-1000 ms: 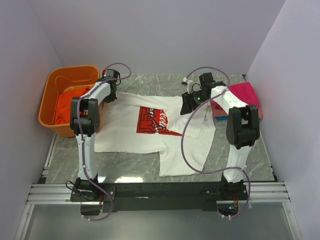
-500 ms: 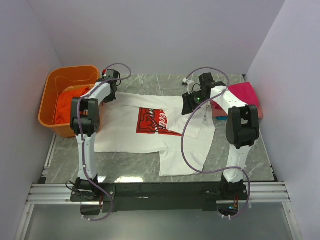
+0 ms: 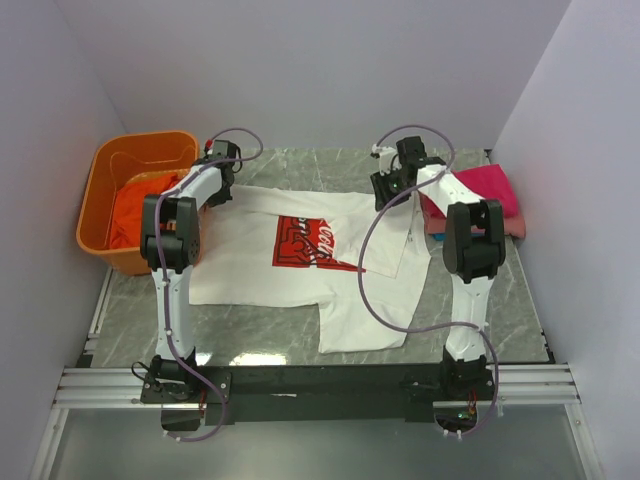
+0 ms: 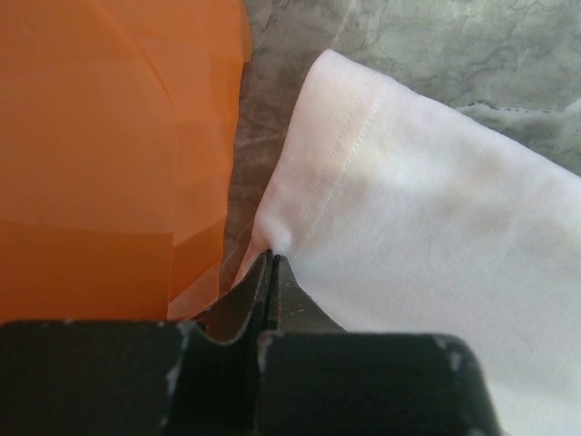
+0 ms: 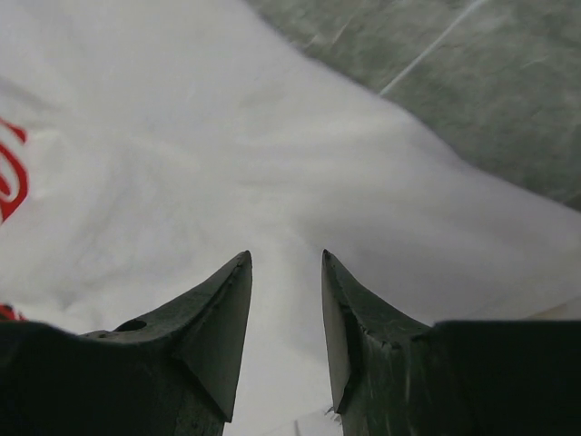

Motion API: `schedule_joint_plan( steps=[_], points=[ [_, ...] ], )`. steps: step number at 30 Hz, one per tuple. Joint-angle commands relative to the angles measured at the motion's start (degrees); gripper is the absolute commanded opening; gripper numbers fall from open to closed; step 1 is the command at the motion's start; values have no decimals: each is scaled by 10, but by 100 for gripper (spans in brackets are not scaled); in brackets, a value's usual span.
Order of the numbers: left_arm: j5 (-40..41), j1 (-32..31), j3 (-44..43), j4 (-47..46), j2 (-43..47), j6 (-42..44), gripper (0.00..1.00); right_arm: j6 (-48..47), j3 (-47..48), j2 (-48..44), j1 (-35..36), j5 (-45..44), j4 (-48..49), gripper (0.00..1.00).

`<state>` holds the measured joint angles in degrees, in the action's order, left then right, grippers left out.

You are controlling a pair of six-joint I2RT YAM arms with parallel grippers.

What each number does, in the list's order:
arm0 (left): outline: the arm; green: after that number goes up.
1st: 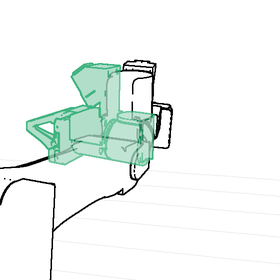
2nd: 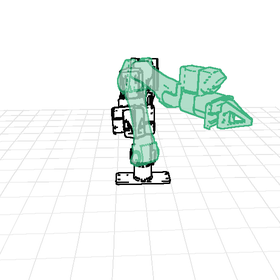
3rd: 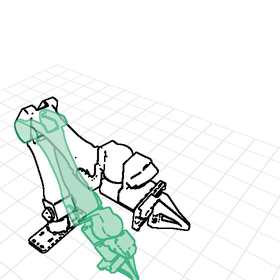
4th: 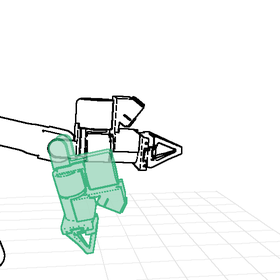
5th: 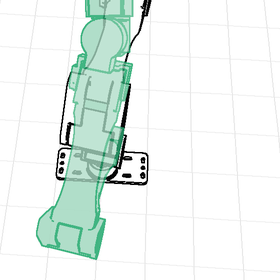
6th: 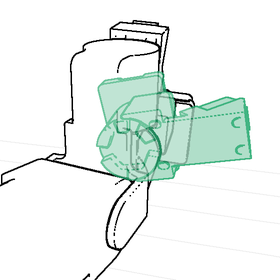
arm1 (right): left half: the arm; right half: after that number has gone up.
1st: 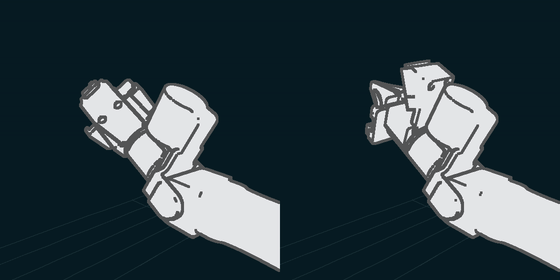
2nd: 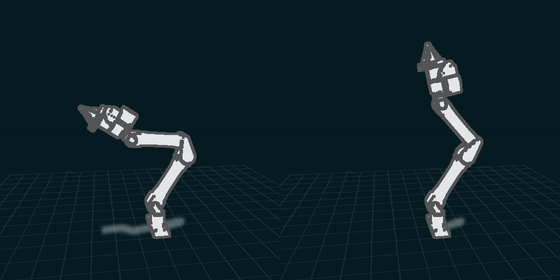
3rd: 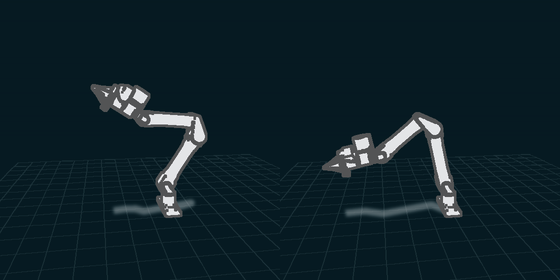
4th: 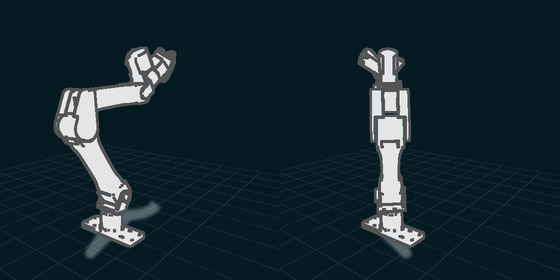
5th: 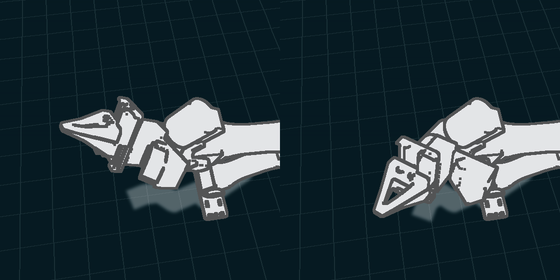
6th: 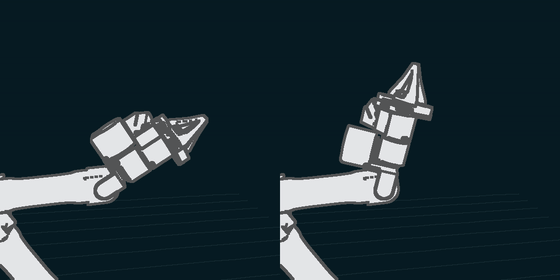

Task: Fold and stack the t-shirts
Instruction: Fold the tshirt

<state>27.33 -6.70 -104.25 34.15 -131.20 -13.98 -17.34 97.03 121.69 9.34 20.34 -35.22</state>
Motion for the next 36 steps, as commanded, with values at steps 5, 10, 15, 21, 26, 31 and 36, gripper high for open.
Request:
schedule_joint_plan(
  steps=[5,10,15,21,26,31,36],
  points=[
    [16,15,13,-2,13,6,0,25,112,83,-6,-62,2,29],
    [13,18,17,-4,13,6,0,26,164,132,-6,-110,-25,17],
    [11,20,26,-5,17,4,0,34,242,172,-9,-173,-76,11],
    [7,22,37,-5,26,0,0,42,274,205,-14,-224,-93,9],
    [7,22,34,0,30,-2,0,46,286,212,-22,-232,-97,8],
    [-23,22,15,1,47,-4,5,29,297,205,-28,-205,-95,9],
    [-97,18,-18,-14,84,-10,28,13,288,162,-26,-135,-74,20]
  ],
)
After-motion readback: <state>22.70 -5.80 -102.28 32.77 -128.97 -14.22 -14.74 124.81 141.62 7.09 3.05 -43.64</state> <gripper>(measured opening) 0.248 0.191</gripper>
